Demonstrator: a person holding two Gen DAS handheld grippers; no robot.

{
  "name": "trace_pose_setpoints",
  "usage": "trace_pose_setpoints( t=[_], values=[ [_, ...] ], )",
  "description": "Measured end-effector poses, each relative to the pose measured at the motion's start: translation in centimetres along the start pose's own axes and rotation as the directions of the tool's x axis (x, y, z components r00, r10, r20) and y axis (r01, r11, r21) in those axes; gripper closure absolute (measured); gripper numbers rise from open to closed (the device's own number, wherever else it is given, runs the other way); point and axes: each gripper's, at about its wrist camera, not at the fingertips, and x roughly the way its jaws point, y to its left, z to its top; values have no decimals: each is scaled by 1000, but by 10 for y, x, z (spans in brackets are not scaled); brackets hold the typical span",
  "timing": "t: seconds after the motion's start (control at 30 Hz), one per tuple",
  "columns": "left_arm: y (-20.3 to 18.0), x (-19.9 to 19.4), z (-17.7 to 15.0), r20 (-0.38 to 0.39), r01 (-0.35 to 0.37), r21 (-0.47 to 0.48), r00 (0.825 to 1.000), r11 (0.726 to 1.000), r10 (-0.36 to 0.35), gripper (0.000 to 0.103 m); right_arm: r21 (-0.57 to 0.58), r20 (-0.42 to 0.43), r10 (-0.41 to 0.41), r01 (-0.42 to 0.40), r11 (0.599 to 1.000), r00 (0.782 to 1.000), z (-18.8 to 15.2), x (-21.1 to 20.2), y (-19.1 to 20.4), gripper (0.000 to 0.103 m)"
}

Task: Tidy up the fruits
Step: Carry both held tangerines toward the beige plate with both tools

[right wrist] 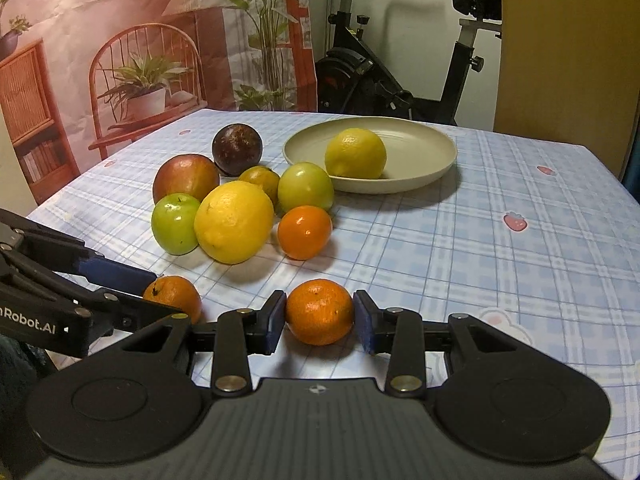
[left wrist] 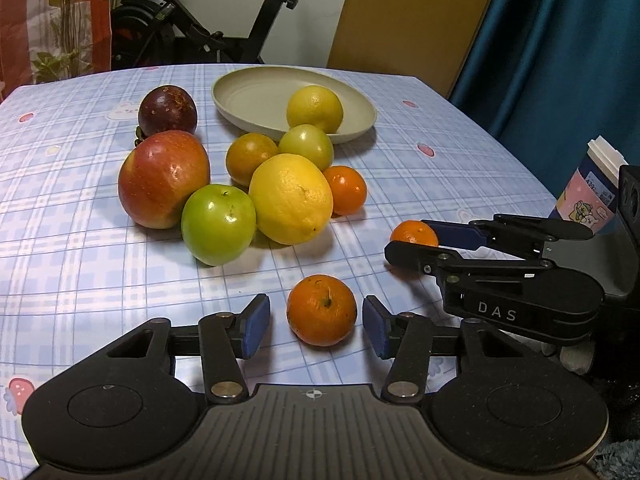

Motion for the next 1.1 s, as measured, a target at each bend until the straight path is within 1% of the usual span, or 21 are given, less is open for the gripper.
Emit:
trace_pose_setpoints(
  t=[0.03, 0.07, 0.17, 0.47, 1.1],
  values=[
    [0, 1, 0, -2, -1, 2, 1000, 1000, 1, 52, 4, 0, 1, -1, 1000, 1000, 0, 0, -1, 64],
    [-1, 2, -1, -4, -2, 5, 1000, 1000, 2, 58, 7, 0, 1, -1, 1000, 1000, 0, 1, -1, 64],
    [-1, 3, -1, 0, 7, 8, 1000, 1000, -7, 62, 8, 2, 3, -3, 1000, 1000, 0, 1, -1, 64],
    [8, -3, -1, 27, -6, -34, 1000, 999, 7, 62, 7, 1, 1, -1, 1000, 1000, 0, 1, -2, 64],
    [10, -5, -1, 41, -16, -50, 999, 999, 18, 62, 7, -15, -2, 2, 1000, 1000, -1, 2, -1, 63]
  ],
)
